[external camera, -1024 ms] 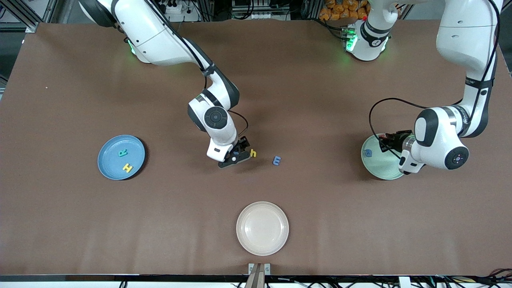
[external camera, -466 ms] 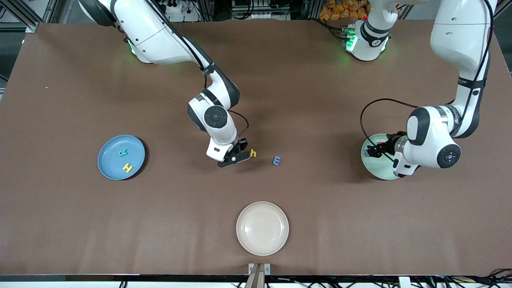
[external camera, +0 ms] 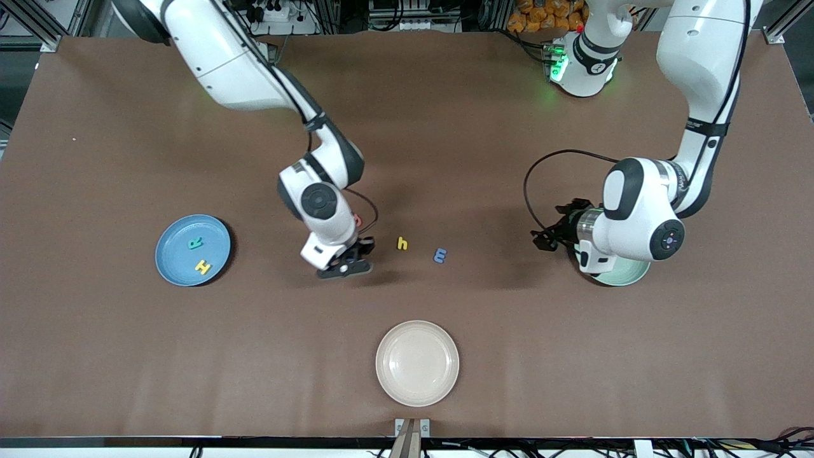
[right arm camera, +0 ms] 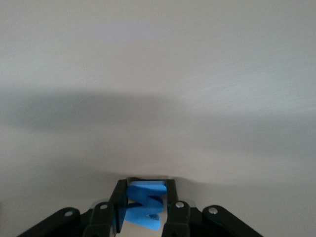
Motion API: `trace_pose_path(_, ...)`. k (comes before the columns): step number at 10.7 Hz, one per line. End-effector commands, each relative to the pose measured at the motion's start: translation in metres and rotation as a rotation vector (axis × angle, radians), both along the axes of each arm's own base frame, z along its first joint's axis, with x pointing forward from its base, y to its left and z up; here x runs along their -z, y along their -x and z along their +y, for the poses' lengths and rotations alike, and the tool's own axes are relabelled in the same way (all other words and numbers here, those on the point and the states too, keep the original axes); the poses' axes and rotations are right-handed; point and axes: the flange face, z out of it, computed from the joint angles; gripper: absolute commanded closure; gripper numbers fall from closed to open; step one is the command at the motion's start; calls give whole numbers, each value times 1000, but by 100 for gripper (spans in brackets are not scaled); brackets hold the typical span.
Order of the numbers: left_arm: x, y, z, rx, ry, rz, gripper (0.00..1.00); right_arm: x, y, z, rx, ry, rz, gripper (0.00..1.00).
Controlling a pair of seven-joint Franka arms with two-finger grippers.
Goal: Sort uppercase to blue plate, lowercase to green plate
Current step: 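Place the W on the blue plate while the left gripper reaches yellow y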
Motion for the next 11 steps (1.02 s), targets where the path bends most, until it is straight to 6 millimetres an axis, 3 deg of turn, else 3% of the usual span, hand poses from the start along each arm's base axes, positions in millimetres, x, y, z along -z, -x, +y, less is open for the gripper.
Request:
trace_pose_path(1,-1,-1,-48,-131,14,58,5,-23,-32,-68,99,107,-45,100)
trace_pose_path(4,17,-9,-126,-231,-19,53,6,-33,-46,-143,217,240,30,100)
trace_pose_path(6,13,-35,-169,-326,-21,32,6,-54,-49,-198,298,329,92,100)
trace_pose_path(8,5,-37,-203,-342,-3,-4,6,-68,-52,-226,309,391,88,100)
trace_pose_path(10,9,-47,-228,-445,27,-53,6,-64,-54,-256,344,412,101,100)
trace_pose_path(11,19,-48,-237,-453,40,-48,6,-62,-53,-261,350,415,113,76)
